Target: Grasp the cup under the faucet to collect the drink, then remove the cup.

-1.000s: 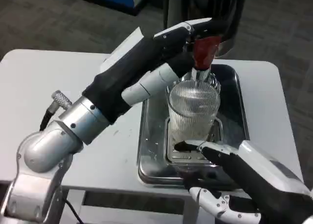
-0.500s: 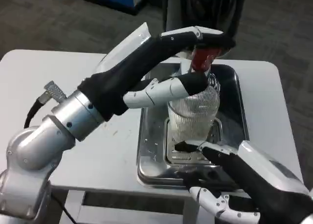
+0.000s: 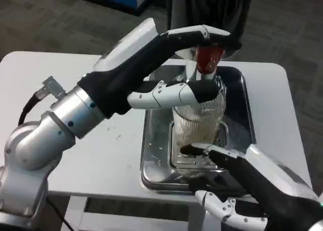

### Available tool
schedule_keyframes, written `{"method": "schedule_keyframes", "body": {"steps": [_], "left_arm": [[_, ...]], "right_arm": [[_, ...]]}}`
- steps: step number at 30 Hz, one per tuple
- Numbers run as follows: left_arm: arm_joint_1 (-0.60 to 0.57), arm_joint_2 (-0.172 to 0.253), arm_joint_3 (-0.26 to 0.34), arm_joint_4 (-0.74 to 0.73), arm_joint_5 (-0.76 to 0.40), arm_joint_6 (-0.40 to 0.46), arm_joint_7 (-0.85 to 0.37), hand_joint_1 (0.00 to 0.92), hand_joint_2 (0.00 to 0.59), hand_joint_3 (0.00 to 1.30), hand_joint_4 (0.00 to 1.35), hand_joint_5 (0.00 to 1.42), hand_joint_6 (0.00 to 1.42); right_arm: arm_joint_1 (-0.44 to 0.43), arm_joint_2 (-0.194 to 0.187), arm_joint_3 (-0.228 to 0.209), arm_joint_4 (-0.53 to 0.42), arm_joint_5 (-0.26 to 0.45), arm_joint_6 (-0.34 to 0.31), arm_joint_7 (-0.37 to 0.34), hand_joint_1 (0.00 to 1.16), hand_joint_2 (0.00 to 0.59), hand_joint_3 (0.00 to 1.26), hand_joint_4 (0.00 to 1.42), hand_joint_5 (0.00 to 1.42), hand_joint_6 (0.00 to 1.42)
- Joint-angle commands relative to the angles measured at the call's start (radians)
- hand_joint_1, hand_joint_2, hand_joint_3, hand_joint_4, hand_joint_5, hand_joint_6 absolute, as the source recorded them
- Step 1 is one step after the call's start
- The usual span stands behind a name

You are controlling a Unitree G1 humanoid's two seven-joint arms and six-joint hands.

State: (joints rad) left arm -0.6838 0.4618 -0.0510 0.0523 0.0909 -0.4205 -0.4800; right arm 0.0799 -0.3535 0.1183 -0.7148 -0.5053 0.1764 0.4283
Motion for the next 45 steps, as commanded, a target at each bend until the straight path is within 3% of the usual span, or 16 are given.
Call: {"method": "schedule_keyframes", "body": {"steps": [1,6,11,16,31,45], "left_arm": [[-0.009,0.011,-0.009,0.022,0.020,-0.005,0.000,0.000,0.056,0.36,0.30,0.31,0.27],[0.003,0.011,-0.009,0.012,0.018,-0.005,0.005,0.000,0.057,0.36,0.30,0.32,0.27],[0.025,0.011,-0.008,-0.010,0.020,-0.005,0.009,0.000,0.057,0.36,0.30,0.32,0.27],[0.040,0.014,-0.009,-0.027,0.023,-0.001,0.014,0.000,0.057,0.36,0.31,0.32,0.27],[0.037,0.009,-0.019,-0.013,0.032,0.003,0.023,0.000,0.058,0.36,0.31,0.32,0.27],[0.021,0.002,-0.029,0.011,0.045,0.003,0.034,0.000,0.059,0.36,0.31,0.33,0.27]], "right_arm": [[-0.006,0.011,-0.005,0.005,-0.011,0.012,-0.030,0.45,0.444,0.22,0.22,0.18,0.09],[-0.028,-0.003,-0.067,0.019,-0.015,0.016,-0.060,0.52,0.429,0.22,0.27,0.25,0.19],[-0.037,-0.016,-0.124,0.030,0.011,0.016,-0.068,0.62,0.336,0.26,0.29,0.29,0.24],[-0.040,-0.001,-0.162,0.057,0.067,0.033,-0.073,0.68,0.267,0.28,0.29,0.29,0.27],[-0.070,0.046,-0.210,0.155,0.251,0.078,-0.104,0.70,0.198,0.20,0.23,0.25,0.32],[-0.120,0.044,-0.219,0.253,0.330,0.053,-0.155,0.72,0.192,0.14,0.18,0.22,0.36]]}}
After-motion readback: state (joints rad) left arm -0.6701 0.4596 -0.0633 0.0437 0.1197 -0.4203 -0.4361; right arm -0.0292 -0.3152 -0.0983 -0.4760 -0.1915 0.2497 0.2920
